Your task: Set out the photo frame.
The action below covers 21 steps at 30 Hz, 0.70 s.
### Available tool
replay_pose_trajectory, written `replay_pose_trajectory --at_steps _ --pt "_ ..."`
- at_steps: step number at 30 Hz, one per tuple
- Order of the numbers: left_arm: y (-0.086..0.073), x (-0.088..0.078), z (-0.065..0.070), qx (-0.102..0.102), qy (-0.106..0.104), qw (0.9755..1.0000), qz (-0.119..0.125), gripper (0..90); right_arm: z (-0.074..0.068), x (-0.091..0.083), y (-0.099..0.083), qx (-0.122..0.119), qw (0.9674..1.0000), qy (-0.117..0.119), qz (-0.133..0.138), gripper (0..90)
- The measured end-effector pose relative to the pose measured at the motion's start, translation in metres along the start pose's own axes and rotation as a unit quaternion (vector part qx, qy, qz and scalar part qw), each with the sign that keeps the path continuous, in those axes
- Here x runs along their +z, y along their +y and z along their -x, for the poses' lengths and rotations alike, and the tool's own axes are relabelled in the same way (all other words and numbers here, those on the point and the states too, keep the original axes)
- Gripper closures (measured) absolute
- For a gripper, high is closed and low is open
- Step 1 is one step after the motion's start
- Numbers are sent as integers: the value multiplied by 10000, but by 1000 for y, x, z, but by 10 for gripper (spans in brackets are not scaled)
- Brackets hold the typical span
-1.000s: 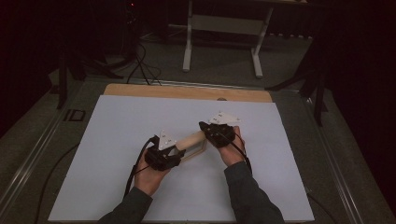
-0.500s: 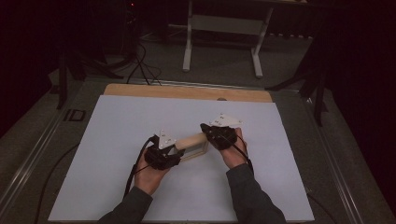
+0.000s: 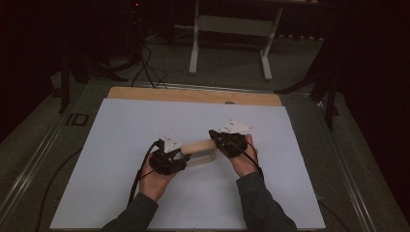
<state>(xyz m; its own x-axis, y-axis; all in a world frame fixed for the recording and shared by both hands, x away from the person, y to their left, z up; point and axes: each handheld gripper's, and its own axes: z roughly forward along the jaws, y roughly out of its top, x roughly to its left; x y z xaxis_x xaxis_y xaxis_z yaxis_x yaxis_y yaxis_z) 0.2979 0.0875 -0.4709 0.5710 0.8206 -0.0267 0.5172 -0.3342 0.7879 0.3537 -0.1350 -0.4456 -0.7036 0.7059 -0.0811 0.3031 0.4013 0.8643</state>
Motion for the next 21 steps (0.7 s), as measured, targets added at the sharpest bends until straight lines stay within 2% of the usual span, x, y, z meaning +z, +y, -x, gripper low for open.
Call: replay_pose_trajectory --at_steps 11,21 --pt "0 1 -2 -127 9 9999 -22 538 0 -3 0 -10 10000 36 -53 896" --pt "0 2 -4 -123 -23 9999 -28 535 0 -2 0 -43 9999 49 -90 859"
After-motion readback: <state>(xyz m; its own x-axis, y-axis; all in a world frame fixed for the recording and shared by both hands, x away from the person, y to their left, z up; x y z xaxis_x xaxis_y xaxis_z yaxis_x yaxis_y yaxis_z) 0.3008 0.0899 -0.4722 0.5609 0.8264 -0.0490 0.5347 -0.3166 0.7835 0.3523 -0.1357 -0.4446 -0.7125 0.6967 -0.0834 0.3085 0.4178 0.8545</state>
